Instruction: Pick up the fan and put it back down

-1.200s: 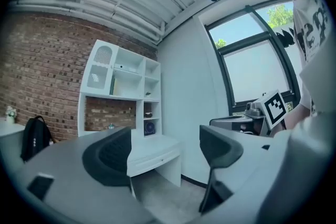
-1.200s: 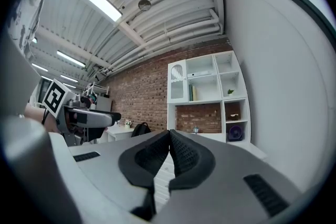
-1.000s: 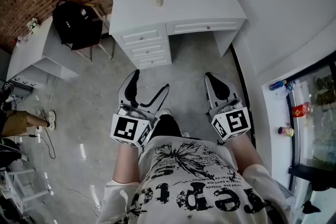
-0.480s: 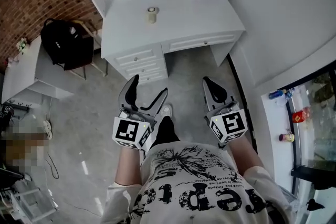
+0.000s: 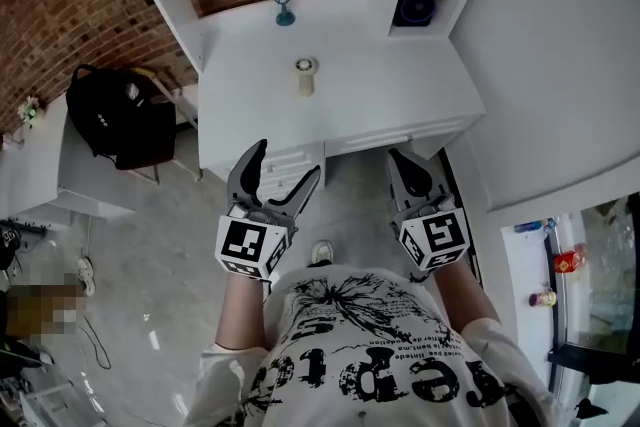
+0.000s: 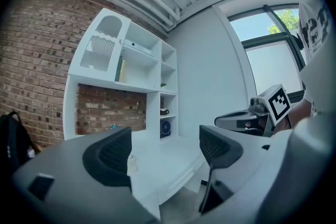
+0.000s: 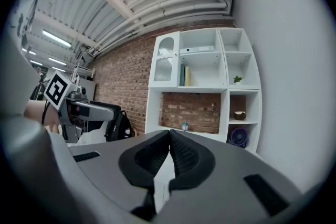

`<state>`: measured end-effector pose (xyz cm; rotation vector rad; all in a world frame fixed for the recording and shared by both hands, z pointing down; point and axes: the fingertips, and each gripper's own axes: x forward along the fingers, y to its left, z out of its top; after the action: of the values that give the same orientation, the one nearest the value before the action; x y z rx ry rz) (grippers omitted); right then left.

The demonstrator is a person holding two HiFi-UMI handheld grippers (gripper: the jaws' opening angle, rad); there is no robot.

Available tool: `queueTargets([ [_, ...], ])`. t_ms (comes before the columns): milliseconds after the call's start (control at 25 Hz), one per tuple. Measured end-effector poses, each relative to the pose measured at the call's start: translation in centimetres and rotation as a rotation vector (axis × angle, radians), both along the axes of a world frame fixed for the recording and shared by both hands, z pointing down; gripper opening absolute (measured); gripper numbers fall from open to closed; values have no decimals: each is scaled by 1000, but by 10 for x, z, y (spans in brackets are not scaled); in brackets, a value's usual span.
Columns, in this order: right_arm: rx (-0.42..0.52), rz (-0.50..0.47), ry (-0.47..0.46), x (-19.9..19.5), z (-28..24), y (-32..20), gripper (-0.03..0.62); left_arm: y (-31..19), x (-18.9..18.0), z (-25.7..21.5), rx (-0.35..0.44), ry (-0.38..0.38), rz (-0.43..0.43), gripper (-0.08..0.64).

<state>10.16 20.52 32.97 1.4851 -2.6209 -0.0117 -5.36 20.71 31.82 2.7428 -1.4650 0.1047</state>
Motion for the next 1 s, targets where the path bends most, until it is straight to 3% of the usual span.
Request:
queueTargets([
  [240, -14, 27, -7, -41, 2, -91, 15, -88, -44, 1, -14, -5, 6, 388],
  [480, -57, 31, 7, -65, 22, -153, 15, -145, -70, 25, -76, 2, -6, 388],
  [1000, -81, -71, 6, -74, 41, -321, 15, -298, -50, 69, -177, -50, -60, 388],
])
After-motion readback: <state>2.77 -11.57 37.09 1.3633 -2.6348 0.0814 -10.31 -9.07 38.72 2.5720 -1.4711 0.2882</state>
